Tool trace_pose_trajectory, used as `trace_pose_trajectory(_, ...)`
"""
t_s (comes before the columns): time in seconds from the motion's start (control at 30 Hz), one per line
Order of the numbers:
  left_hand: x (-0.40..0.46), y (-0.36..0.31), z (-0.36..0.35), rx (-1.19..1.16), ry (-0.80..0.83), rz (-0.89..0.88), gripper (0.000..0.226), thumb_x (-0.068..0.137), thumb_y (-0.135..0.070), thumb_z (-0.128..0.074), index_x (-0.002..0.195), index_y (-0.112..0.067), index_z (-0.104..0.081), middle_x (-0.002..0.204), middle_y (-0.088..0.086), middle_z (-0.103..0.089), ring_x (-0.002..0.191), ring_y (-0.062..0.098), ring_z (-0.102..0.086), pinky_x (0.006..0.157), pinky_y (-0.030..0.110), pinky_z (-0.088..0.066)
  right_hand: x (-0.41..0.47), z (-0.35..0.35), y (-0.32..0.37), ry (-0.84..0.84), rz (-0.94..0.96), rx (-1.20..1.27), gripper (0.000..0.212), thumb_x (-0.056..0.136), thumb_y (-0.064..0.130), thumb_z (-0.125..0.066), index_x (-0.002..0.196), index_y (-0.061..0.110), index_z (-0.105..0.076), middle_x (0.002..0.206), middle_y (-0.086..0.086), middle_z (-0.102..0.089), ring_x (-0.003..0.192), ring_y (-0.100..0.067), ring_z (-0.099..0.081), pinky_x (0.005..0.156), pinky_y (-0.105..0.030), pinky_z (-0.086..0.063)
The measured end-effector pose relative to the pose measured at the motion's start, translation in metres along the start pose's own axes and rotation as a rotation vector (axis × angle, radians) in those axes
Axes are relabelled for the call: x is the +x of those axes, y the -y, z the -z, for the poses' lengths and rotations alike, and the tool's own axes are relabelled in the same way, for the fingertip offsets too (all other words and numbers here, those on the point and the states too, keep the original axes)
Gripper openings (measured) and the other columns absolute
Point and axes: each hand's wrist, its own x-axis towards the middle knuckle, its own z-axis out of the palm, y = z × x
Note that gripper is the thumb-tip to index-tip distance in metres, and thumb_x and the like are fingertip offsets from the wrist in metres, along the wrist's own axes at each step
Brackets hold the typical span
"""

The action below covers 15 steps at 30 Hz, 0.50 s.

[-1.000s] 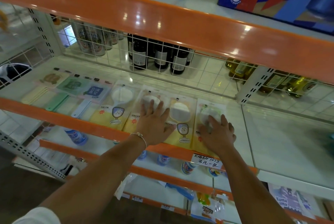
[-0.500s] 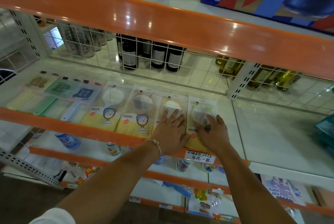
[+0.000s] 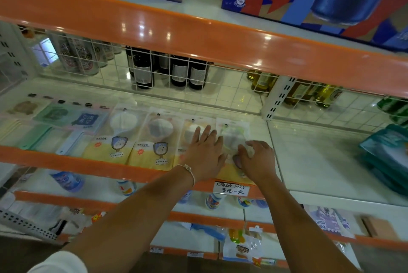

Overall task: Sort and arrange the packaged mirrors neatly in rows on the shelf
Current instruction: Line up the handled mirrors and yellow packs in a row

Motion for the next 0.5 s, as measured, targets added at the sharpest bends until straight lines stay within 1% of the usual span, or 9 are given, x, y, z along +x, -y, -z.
trace_pose_trajectory(0.07,0.011,-0.014,0.013,-0.066,-0.063,-0.050,0.048,0.103,-0.036,-0.029,0.138,-0.007,-0.045,0.143,0.016,-0.045,0.140,0.032,-0.030,0.120,0.045,-0.010,-0.002,0.016,-0.001,-0.085,0.009,0.093,0.035,0.097,0.033,-0.053,0.122,0.010,-0.061,0.083,-0.001,-0.065,0.087,-0.024,-0.063,0.076,-0.029,-0.045)
trace_pose_trajectory(0.1,0.017,-0.022,0.018,-0.094,-0.110,-0.080,0.040,0.103,-0.031,-0.032,0.125,-0.006,-0.055,0.125,0.017,-0.058,0.125,0.032,-0.047,0.116,0.041,-0.020,-0.002,0.025,-0.002,-0.106,0.008,0.116,0.030,0.099,0.028,-0.050,0.123,0.011,-0.059,0.070,0.003,-0.060,0.072,-0.020,-0.061,0.068,-0.026,-0.042)
trace_pose_trajectory(0.17,0.027,-0.041,0.032,-0.163,-0.179,-0.111,0.031,0.103,-0.025,-0.038,0.100,-0.004,-0.061,0.092,0.016,-0.068,0.090,0.033,-0.061,0.089,0.036,-0.041,0.001,0.041,-0.007,-0.135,0.019,0.131,0.029,0.100,0.019,-0.047,0.126,0.013,-0.057,0.063,0.005,-0.056,0.059,-0.011,-0.054,0.061,-0.023,-0.038)
trace_pose_trajectory(0.2,0.031,-0.051,0.038,-0.187,-0.196,-0.113,0.028,0.102,-0.024,-0.041,0.097,-0.003,-0.059,0.088,0.015,-0.069,0.081,0.033,-0.063,0.078,0.036,-0.045,0.002,0.049,-0.011,-0.136,0.029,0.140,0.030,0.099,0.015,-0.047,0.129,0.014,-0.055,0.067,0.004,-0.057,0.061,-0.009,-0.053,0.061,-0.022,-0.037)
trace_pose_trajectory(0.23,0.036,-0.062,0.042,-0.189,-0.183,-0.105,0.024,0.101,-0.024,-0.044,0.101,-0.004,-0.058,0.090,0.014,-0.070,0.080,0.033,-0.064,0.070,0.034,-0.045,0.003,0.056,-0.016,-0.128,0.040,0.143,0.034,0.098,0.012,-0.049,0.132,0.014,-0.053,0.076,0.002,-0.060,0.067,-0.009,-0.054,0.062,-0.019,-0.037)
trace_pose_trajectory(0.3,0.044,-0.082,0.046,-0.146,-0.144,-0.078,0.022,0.102,-0.023,-0.041,0.110,-0.007,-0.055,0.089,0.010,-0.069,0.081,0.031,-0.064,0.060,0.031,-0.036,0.003,0.071,-0.029,-0.124,0.086,0.140,0.045,0.092,0.006,-0.055,0.136,0.013,-0.050,0.099,-0.004,-0.062,0.088,-0.013,-0.056,0.071,-0.014,-0.036)
trace_pose_trajectory(0.37,0.055,-0.104,0.045,-0.152,-0.135,-0.086,0.019,0.100,-0.017,-0.041,0.114,-0.010,-0.051,0.084,0.006,-0.064,0.079,0.029,-0.063,0.057,0.031,-0.029,0.004,0.084,-0.046,-0.142,0.103,0.151,0.047,0.090,0.010,-0.060,0.137,0.013,-0.050,0.107,-0.007,-0.062,0.098,-0.017,-0.059,0.080,-0.016,-0.036)
trace_pose_trajectory(0.43,0.069,-0.126,0.035,-0.192,-0.125,-0.146,0.038,0.091,-0.005,-0.045,0.128,-0.011,-0.044,0.093,0.007,-0.059,0.085,0.029,-0.060,0.061,0.032,-0.034,0.006,0.098,-0.065,-0.157,0.038,0.178,0.042,0.093,0.018,-0.060,0.134,0.015,-0.053,0.088,0.003,-0.063,0.080,-0.009,-0.059,0.070,-0.013,-0.039)
trace_pose_trajectory(0.5,0.085,-0.150,0.022,-0.224,-0.099,-0.202,0.060,0.088,-0.003,-0.050,0.144,-0.015,-0.032,0.113,0.010,-0.054,0.098,0.028,-0.056,0.074,0.037,-0.045,0.011,0.112,-0.090,-0.179,-0.012,0.173,0.035,0.096,0.021,-0.056,0.132,0.017,-0.055,0.070,0.010,-0.057,0.064,-0.001,-0.053,0.058,-0.005,-0.034)
